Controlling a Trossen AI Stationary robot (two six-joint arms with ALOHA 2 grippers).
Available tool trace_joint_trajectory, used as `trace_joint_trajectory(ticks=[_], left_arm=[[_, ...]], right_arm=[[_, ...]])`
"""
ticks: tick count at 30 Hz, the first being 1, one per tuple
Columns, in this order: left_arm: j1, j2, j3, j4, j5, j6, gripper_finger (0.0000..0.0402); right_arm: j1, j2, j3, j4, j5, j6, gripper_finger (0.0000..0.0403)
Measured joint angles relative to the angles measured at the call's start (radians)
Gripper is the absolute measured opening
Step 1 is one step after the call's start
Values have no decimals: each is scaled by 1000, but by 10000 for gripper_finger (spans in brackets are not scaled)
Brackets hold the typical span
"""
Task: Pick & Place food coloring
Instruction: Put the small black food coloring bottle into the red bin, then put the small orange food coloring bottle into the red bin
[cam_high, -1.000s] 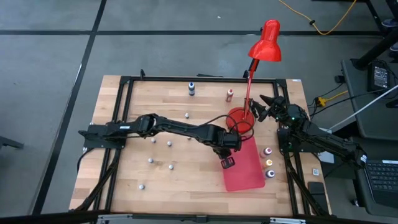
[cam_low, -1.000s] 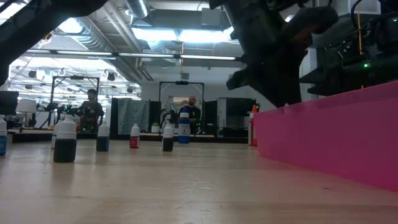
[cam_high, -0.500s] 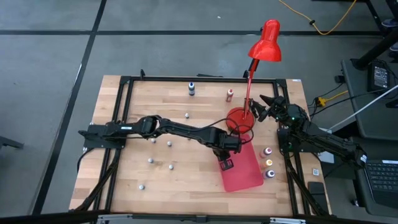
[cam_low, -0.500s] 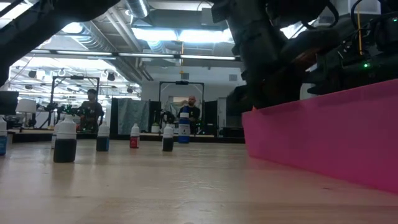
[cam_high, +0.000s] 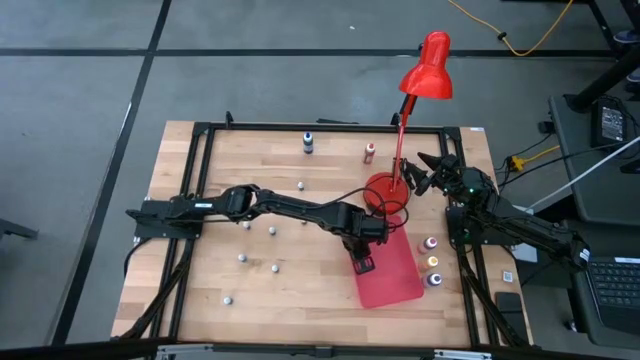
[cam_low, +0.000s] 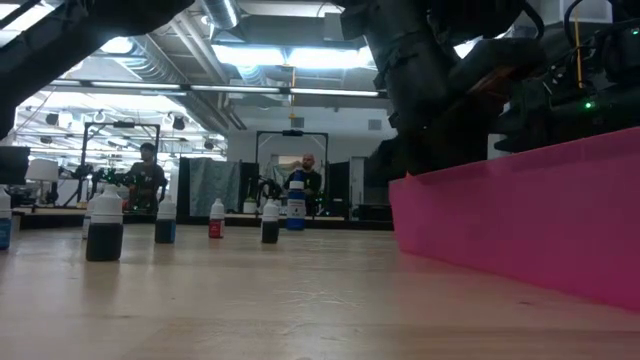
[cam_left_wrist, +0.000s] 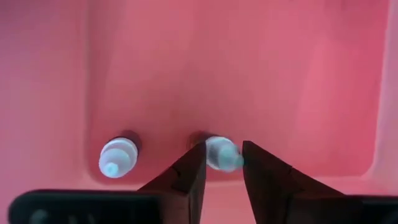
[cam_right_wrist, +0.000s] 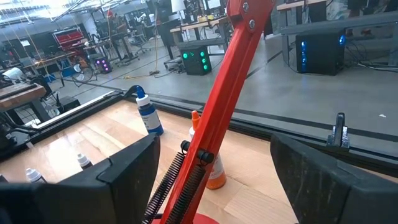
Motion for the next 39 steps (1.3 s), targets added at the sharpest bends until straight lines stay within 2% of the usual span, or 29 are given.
trace_joint_trajectory(ticks=[12,23,34,39], left_arm=[[3,-3,37,-5,-1,0,138],[23,-38,49,-21,13,-27,143],[44,-95,49,-198,-11,56,143],[56,-126,49,-282,-93,61,143]], right_arm=[[0,0,0,0,0,0,306],[0,0,0,0,0,0,306],[0,0,0,0,0,0,306],[0,0,0,0,-15,1,306]])
